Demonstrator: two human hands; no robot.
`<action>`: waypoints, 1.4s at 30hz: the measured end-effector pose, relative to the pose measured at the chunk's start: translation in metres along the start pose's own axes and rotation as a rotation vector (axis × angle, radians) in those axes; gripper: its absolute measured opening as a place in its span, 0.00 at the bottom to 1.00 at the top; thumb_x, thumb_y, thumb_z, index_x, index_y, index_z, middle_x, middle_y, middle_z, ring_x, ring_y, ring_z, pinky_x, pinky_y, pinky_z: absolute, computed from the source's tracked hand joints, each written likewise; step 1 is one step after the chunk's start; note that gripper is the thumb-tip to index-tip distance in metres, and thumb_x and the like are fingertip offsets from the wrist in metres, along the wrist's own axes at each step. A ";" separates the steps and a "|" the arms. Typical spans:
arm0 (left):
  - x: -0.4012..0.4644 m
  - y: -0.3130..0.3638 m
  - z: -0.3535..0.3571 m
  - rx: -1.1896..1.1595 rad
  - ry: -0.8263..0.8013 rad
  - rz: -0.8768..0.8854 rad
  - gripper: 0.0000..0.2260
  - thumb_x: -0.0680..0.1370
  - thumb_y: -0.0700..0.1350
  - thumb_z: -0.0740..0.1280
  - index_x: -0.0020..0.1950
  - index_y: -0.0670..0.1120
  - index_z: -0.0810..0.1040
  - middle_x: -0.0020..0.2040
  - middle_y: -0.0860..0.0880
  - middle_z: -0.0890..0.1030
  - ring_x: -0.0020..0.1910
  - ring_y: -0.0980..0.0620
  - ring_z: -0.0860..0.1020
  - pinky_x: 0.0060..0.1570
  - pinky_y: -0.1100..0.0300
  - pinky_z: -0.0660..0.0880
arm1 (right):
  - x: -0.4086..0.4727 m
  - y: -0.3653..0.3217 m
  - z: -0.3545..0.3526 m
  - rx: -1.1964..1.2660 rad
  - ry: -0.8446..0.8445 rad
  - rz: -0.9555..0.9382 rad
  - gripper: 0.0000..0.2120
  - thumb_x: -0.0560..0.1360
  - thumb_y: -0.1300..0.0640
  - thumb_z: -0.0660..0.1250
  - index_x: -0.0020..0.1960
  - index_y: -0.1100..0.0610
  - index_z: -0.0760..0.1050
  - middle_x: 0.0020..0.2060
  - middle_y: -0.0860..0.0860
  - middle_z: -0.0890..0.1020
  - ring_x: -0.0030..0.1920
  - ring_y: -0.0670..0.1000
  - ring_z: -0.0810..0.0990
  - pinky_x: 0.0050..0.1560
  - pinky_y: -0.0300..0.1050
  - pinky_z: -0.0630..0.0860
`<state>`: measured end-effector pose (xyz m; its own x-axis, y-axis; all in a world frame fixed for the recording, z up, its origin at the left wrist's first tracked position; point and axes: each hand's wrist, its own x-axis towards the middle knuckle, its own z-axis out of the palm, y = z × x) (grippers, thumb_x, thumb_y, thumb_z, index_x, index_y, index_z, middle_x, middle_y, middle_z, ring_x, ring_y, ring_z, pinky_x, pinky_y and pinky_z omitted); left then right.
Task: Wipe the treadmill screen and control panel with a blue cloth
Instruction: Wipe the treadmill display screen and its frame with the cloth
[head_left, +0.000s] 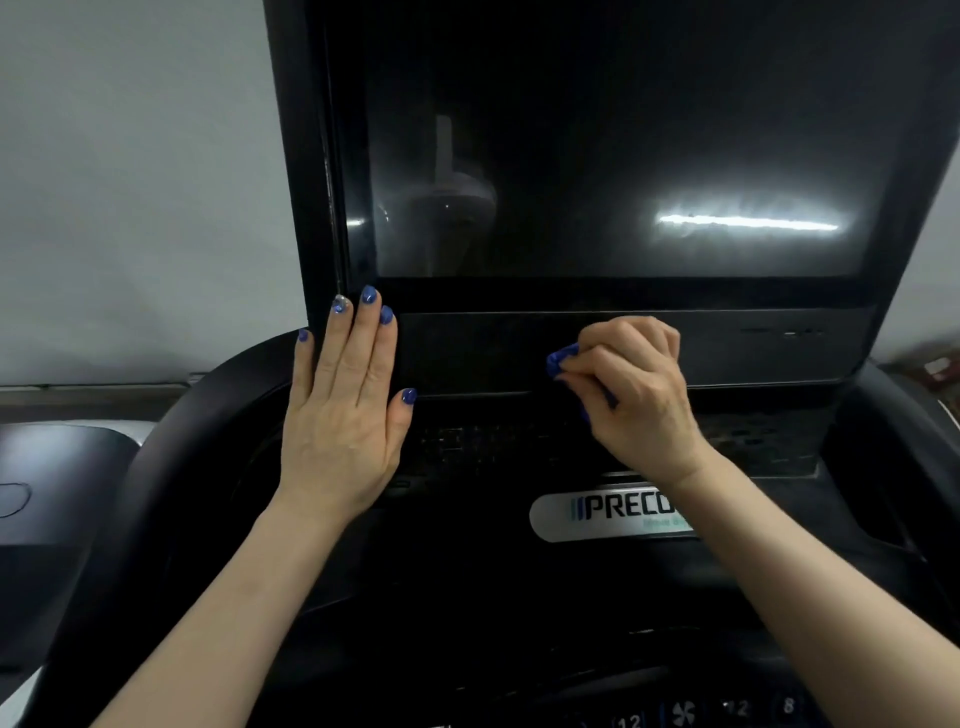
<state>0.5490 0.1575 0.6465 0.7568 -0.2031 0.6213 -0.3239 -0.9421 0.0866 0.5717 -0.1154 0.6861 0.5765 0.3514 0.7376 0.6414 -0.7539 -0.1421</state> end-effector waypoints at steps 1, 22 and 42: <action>0.000 0.000 0.001 -0.011 0.003 -0.002 0.28 0.84 0.48 0.54 0.81 0.38 0.52 0.81 0.44 0.48 0.81 0.49 0.41 0.79 0.49 0.39 | 0.003 -0.006 0.004 0.000 0.024 0.029 0.04 0.74 0.63 0.73 0.40 0.60 0.81 0.45 0.52 0.82 0.48 0.52 0.76 0.55 0.45 0.65; -0.005 -0.021 0.002 -0.086 0.013 0.104 0.27 0.84 0.48 0.55 0.80 0.39 0.53 0.81 0.44 0.52 0.81 0.47 0.44 0.79 0.45 0.42 | 0.009 -0.020 0.013 -0.015 0.080 0.122 0.05 0.74 0.64 0.73 0.39 0.63 0.81 0.44 0.56 0.80 0.47 0.54 0.74 0.51 0.47 0.67; -0.003 -0.038 -0.002 -0.086 0.019 0.144 0.27 0.84 0.48 0.53 0.80 0.39 0.52 0.82 0.47 0.44 0.81 0.48 0.47 0.79 0.45 0.43 | 0.039 -0.027 0.019 0.004 0.072 0.122 0.04 0.72 0.66 0.73 0.40 0.63 0.80 0.46 0.57 0.79 0.47 0.58 0.74 0.49 0.55 0.72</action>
<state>0.5578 0.1950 0.6429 0.6883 -0.3288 0.6466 -0.4763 -0.8772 0.0611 0.5868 -0.0707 0.7061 0.6126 0.2170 0.7600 0.5712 -0.7861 -0.2359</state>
